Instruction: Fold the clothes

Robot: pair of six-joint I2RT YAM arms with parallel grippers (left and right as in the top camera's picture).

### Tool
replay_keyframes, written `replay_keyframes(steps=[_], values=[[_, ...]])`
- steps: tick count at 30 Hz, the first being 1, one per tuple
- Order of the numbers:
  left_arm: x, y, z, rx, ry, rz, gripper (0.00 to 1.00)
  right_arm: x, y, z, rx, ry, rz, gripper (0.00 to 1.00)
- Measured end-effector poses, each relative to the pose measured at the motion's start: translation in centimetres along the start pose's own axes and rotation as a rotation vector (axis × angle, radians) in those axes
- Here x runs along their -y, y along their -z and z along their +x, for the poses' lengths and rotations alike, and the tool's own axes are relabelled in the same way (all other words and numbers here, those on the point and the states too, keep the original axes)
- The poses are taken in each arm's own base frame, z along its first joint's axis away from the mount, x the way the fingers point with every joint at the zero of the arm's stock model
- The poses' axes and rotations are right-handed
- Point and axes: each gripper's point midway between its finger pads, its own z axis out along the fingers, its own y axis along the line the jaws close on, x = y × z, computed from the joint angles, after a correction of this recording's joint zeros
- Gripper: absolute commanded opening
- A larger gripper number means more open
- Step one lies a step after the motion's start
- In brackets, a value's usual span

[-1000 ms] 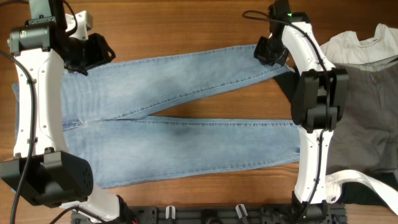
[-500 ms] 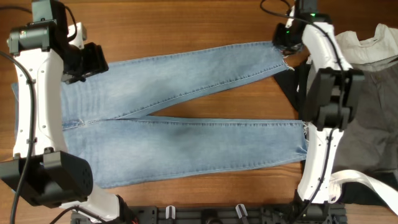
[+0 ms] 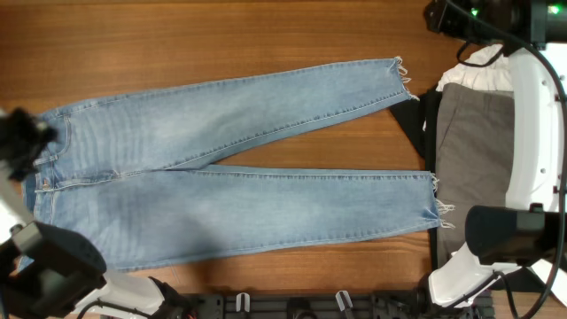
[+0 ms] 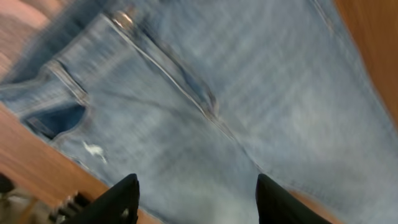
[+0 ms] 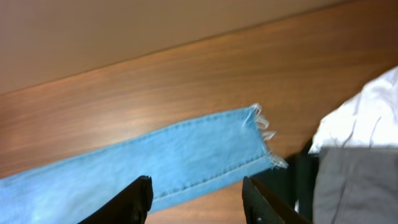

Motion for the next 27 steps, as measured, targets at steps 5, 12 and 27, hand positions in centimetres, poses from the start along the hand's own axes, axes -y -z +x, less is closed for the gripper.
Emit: replay_keyframes(steps=[5, 12, 27], values=[[-0.4, 0.3, -1.9, 0.062, 0.009, 0.042, 0.07, -1.2, -0.7, 1.6, -0.065, -0.017, -0.061, 0.16], [5.0, -0.5, 0.0, 0.058, -0.183, 0.067, 0.15, -7.3, -6.5, 9.2, -0.301, 0.107, -0.195, 0.09], [-1.2, -5.7, -1.0, 0.006, 0.071, 0.044, 0.04, -8.9, -11.6, 15.0, -0.429, 0.136, -0.214, 0.35]])
